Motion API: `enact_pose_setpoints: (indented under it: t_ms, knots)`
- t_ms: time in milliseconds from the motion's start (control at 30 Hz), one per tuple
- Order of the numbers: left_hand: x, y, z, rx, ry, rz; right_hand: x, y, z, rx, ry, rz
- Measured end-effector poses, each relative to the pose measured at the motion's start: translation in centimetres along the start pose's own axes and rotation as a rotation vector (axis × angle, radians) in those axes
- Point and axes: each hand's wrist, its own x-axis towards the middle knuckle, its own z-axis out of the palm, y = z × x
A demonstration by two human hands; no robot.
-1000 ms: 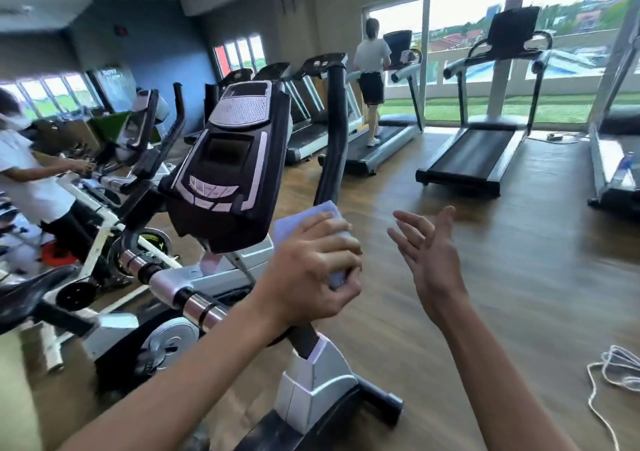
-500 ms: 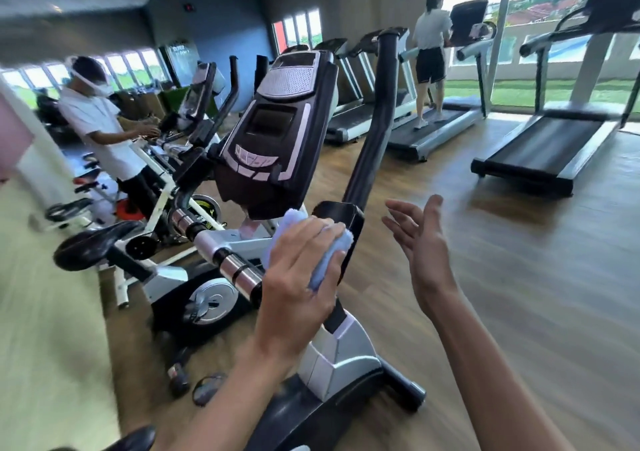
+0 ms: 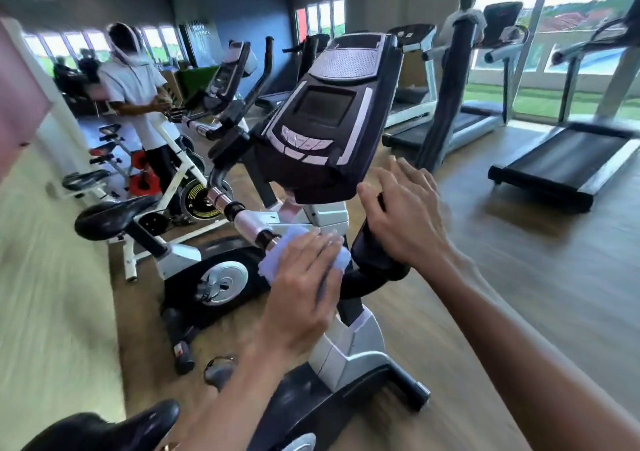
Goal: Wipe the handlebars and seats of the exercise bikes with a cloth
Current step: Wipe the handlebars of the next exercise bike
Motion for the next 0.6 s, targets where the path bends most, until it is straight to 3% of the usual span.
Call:
enact_pose_setpoints:
  t_ms: [67, 200, 367, 433, 533, 600]
  knots:
    - [0.8, -1.5, -0.5, -0.054, -0.031, 0.024, 0.0, -0.5, 0.2, -0.081, 0.01, 0.05]
    - [2.6, -4.4, -0.7, 0.105, 0.044, 0.029, 0.2, -1.1, 0.3, -0.256, -0.045, 0.101]
    - [0.3, 0.9, 3.3, 0.109, 0.203, -0.13, 0.1, -2.0, 0.3, -0.363, -0.103, 0.192]
    - [0.3, 0.9, 3.3, 0.162, 0.204, -0.079, 0.3, -2.0, 0.1, -0.391, -0.107, 0.182]
    - [2.1, -2.5, 2.4, 0.16, 0.121, 0.136, -0.7, -2.4, 0.4, -0.454, -0.092, 0.193]
    - [3.1, -3.5, 2.3, 0.114, 0.118, 0.161, -1.8, -3.0, 0.6, -0.468, -0.08, 0.199]
